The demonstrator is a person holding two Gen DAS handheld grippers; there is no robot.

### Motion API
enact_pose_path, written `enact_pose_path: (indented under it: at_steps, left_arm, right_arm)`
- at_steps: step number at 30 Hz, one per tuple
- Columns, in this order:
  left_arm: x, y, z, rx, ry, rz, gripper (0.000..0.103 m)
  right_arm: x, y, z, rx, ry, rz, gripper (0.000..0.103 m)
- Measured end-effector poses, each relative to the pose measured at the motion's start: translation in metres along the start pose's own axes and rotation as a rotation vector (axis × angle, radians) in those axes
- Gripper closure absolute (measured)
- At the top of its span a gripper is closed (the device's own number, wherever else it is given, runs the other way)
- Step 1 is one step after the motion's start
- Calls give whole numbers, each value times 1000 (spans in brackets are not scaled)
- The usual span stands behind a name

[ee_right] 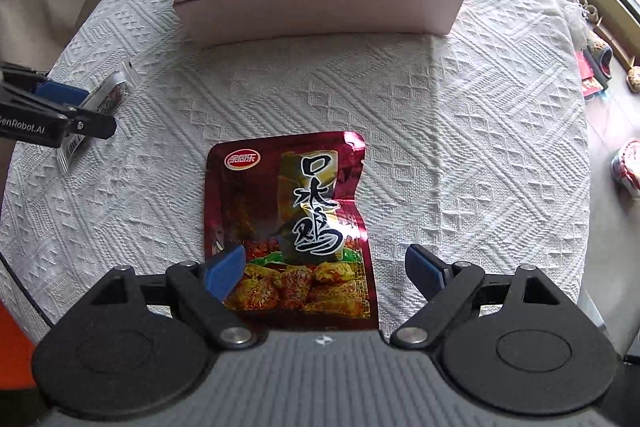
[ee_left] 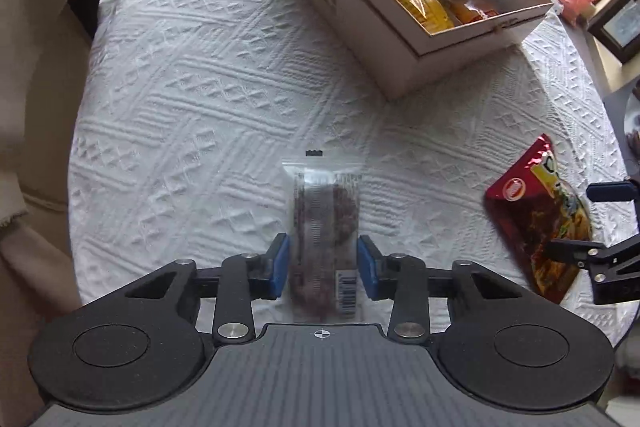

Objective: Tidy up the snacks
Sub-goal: 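Grasp the clear dark-snack packet with the left tool while right grips the red pouch, then carry the dark-snack packet into the box with the left tool while right lifts the red pouch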

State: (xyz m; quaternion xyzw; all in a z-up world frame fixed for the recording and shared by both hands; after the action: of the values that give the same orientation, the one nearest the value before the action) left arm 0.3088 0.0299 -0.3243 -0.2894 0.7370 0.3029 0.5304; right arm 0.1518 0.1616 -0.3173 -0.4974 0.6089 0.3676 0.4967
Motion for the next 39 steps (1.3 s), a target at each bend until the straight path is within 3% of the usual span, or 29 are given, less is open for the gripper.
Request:
enact_pose_path:
  at_steps: [4,11,13,16,23,24,25,26,28,34,38,39]
  left_arm:
    - [-3,24,25,-98,-34,91,63]
    - [-4,43,34,-150,-69,93,64]
    - [-3,43,33,-149,-75,86,63]
    - [-2,42,33,-153,-78,83,63]
    - [2,46,30,-177,-72,83,61]
    - [2,46,30,-176,-73,80,66]
    - [2,47,30,-176,-70,83,74]
    - [1,50,30,-183,-64,96,75]
    - [0,56,31,-191,-55,115,80]
    - [-8,91,36,-150,-45,146,85]
    - [-12,105,42,-152,-59,151,85]
    - [-12,106,44,-153,-63,141,85]
  right_arm:
    - [-3,6,4,19,3,1,15]
    - [3,-15,-10,-103,20,12,15]
    - [11,-20,-14,-132,7,11,11]
    - [20,-24,-19,-130,-10,-5,2]
    - [20,-23,-15,-143,20,10,0]
    - [20,-21,-14,-137,18,11,0]
    - [18,-18,-12,-126,16,10,4]
    - [16,-15,-10,-116,20,11,6]
    - [8,-10,-8,-97,34,9,21]
    - [-20,18,6,6,36,-52,58]
    - [-28,36,19,7,16,-17,60]
    - [-30,38,21,-4,18,-12,54]
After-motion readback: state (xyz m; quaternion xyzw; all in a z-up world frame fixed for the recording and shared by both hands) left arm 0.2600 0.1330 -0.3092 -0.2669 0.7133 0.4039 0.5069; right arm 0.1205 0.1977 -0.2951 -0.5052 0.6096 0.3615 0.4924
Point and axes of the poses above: each gripper's, at about its wrist camera, not at the fingertips, and x roughly the way its jaws point, y to its right, z to its underside, the point moved 10 cm from there along x, roughly the way its jaws point, and after that the axes turned 1 degree about x, right-handed, at the moved point
